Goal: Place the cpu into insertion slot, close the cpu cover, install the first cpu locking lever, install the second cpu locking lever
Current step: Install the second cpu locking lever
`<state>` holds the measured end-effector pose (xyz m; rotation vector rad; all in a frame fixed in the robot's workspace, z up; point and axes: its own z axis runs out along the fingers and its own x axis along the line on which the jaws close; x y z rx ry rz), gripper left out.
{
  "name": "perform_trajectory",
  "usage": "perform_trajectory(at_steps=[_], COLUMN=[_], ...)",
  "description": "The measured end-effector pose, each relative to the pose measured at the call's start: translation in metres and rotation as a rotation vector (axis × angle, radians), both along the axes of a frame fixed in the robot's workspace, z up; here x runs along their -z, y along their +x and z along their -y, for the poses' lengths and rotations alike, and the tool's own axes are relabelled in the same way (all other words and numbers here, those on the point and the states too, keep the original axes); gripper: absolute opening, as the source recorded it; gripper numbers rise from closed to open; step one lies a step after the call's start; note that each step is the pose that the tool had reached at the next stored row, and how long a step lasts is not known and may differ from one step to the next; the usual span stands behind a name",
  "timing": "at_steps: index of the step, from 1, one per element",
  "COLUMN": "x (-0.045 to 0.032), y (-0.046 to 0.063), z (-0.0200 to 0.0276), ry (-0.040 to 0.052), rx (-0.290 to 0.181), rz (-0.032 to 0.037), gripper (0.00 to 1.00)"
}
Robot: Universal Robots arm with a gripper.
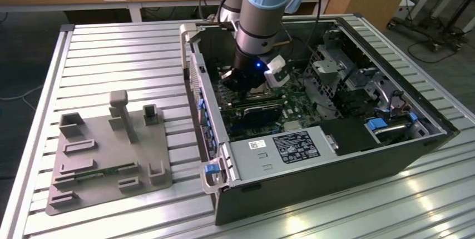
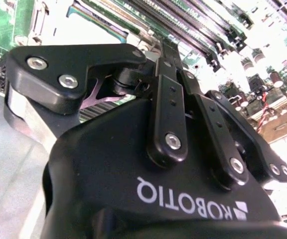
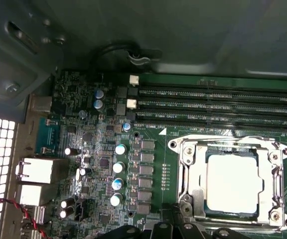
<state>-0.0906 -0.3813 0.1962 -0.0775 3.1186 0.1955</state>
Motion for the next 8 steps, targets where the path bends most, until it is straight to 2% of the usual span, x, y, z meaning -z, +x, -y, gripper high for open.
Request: perform_trajectory(at_steps=[3,8], x=[0.0002,0.0004], y=[0.0000,0.0006], z=[-0.0001,-0.0001], ry=[0.0109,0.0102], rx=[0.000,0.000], rz=[0.0000,0.0004], gripper=[0.10,0.10])
